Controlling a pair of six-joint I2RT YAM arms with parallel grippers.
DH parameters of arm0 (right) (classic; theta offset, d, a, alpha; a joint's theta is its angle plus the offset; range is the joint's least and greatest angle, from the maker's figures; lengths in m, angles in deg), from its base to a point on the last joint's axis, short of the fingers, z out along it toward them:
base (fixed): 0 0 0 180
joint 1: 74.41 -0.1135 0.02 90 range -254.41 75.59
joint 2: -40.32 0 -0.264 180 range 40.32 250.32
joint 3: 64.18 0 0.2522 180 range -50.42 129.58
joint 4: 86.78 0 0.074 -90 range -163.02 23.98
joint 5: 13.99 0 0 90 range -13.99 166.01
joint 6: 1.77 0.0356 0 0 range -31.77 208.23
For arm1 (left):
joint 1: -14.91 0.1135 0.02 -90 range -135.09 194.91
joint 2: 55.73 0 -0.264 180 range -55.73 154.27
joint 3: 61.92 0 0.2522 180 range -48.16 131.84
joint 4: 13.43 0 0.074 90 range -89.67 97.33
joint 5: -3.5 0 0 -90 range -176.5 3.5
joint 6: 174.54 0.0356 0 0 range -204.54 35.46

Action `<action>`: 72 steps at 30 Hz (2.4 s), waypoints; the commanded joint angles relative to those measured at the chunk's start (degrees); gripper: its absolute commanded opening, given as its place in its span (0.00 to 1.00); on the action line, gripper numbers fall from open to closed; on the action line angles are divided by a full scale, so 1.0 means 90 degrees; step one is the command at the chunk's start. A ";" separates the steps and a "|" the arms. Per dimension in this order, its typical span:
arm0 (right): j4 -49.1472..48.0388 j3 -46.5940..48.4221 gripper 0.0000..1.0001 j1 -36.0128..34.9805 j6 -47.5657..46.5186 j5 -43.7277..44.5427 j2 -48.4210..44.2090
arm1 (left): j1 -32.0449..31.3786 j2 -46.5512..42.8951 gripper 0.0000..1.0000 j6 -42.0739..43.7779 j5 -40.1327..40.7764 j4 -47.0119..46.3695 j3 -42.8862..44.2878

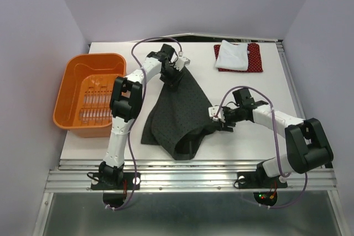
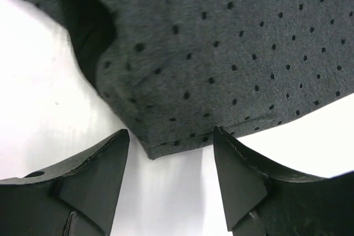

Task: Fold and stack the skirts
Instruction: Flatten the skirt out

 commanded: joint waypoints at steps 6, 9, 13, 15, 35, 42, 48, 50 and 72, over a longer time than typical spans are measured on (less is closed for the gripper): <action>-0.0987 0.0330 0.67 -0.0115 0.1283 0.0185 -0.0180 | 0.0058 0.0290 0.65 0.0353 0.0867 -0.0317 0.1519; -0.1653 0.0252 0.67 -0.0182 0.1919 0.0458 -0.0210 | 0.0146 -0.0460 0.68 0.0003 0.0488 -0.0609 0.1296; -0.1722 0.0272 0.65 -0.0396 0.1814 0.0643 -0.0093 | 0.0467 -0.2242 0.69 -0.0990 -0.0477 -0.1514 -0.0562; -0.1868 0.0058 0.65 -0.0514 0.1677 0.0722 -0.0102 | 0.0565 -0.3656 0.71 -0.1335 -0.0538 -0.1965 -0.1561; -0.3694 -0.0208 0.01 -0.0906 0.2768 0.2234 0.0307 | 0.0381 -0.7651 0.72 -0.2811 -0.0500 -0.2593 -0.6625; -0.3559 0.1285 0.01 -0.0906 0.5764 0.3514 0.0357 | 0.0156 -0.7533 0.70 -0.2821 -0.0032 -0.2456 -0.6469; -0.3042 0.2536 0.01 -0.0847 0.8060 0.4452 0.0551 | -0.0517 -0.7757 0.71 -0.3034 0.0213 -0.2475 -0.6439; -0.2944 0.2692 0.01 -0.0847 0.8696 0.4462 0.0649 | -0.0906 -0.7855 0.73 -0.3210 0.0349 -0.2689 -0.6575; -0.3705 0.2615 0.01 -0.0564 0.9977 -0.0448 -0.0024 | -0.0909 -0.8022 0.66 0.1111 -0.1466 -0.4829 -0.6000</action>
